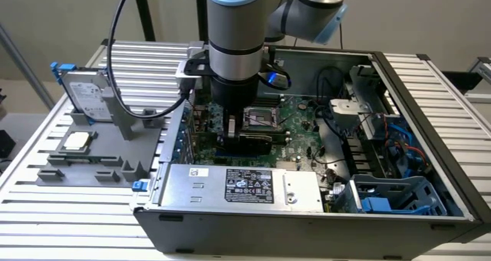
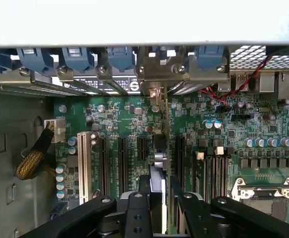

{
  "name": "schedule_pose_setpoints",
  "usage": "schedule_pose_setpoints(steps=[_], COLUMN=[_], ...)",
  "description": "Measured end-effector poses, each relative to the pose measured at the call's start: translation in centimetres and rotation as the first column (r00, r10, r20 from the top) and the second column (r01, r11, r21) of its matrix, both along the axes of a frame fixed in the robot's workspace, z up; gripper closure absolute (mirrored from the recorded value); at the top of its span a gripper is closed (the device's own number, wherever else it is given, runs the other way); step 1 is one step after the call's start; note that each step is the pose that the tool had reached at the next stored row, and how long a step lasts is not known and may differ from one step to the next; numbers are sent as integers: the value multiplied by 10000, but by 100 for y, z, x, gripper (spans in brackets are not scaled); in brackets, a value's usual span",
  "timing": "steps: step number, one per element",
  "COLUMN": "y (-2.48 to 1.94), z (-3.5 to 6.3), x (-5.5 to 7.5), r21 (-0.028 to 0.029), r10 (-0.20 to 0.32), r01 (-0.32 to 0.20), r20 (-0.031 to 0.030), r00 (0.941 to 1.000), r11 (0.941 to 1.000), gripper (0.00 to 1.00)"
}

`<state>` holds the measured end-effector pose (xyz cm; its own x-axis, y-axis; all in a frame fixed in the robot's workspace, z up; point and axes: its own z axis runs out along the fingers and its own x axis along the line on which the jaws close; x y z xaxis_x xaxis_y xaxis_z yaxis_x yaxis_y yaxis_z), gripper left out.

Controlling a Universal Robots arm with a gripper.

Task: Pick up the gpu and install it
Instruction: 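Press down on the gpu until it lock into place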

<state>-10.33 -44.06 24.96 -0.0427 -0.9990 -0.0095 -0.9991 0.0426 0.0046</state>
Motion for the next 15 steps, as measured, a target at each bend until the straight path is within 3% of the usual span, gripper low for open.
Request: schedule_pose_setpoints(steps=[15], y=[14], z=[-19], x=[-2], r21=[-1], r10=[1], r01=[-1], r20=[0], r00=[10000], r11=[10000], gripper=[100])
